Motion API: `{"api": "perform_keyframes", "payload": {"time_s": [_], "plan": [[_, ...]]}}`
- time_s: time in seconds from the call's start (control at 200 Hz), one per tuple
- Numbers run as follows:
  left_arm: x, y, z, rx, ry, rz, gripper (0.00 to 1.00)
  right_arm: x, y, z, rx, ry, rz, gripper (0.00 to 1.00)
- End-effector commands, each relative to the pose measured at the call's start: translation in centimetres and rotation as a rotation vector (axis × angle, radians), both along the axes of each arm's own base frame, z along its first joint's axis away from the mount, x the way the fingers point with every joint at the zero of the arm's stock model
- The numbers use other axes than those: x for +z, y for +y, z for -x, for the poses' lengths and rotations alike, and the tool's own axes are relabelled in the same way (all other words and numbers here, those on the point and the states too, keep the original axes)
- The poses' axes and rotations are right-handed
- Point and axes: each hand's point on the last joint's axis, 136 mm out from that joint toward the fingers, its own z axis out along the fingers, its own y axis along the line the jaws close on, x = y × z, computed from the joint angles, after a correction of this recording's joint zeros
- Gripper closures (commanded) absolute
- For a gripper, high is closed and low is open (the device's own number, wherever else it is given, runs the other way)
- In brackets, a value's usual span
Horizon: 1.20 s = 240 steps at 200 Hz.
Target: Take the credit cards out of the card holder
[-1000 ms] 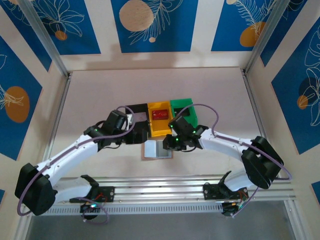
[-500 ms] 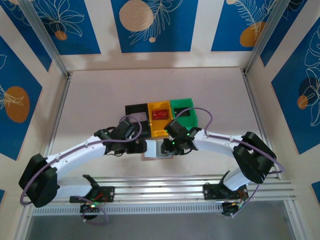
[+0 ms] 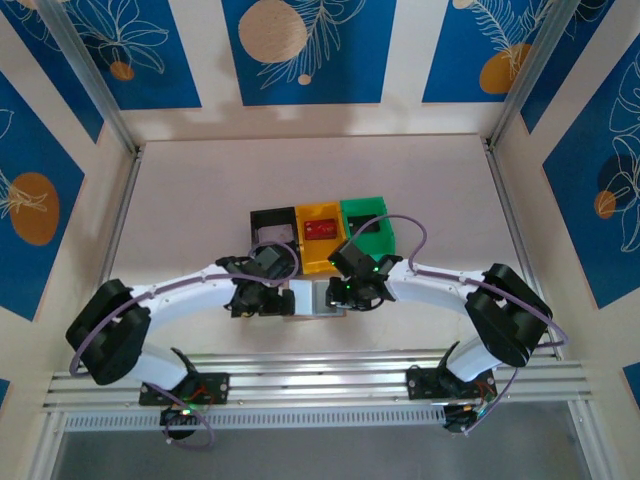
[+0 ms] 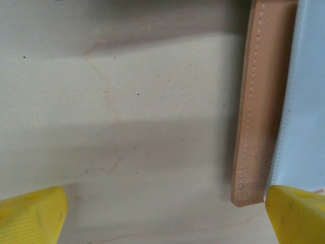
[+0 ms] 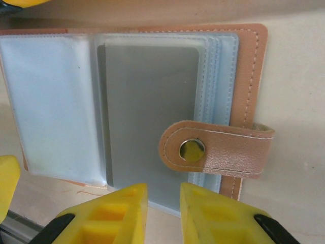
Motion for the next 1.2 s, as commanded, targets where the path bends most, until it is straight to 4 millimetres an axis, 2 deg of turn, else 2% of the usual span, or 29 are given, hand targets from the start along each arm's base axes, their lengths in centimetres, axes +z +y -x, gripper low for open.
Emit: {"api": "perform_keyframes", "payload": {"time_s": [0.0, 0.205, 0.745, 1.195], "plan": [[-0.2, 0.0, 0.2, 0.016, 0.010, -0.024, 0.00, -0.4, -0.4, 0.3, -0.015, 0.010, 0.031, 0.75], [-1.2, 0.6, 0.5, 0.021, 0.021, -0.053, 0.00, -1.0, -0.4, 0.4, -0.011, 0.026, 0.042, 0.75], [-3.9, -0.1, 1.9, -0.018, 0.097, -0.082, 0.00, -1.0, 0.3, 0.4, 0.003, 0.023, 0.034, 0.76], [-4.2, -0.4, 1.9, -0.029, 0.090, -0.068, 0.00, -0.3, 1.3, 0.2, 0.029, -0.002, -0.003, 0.80]]}}
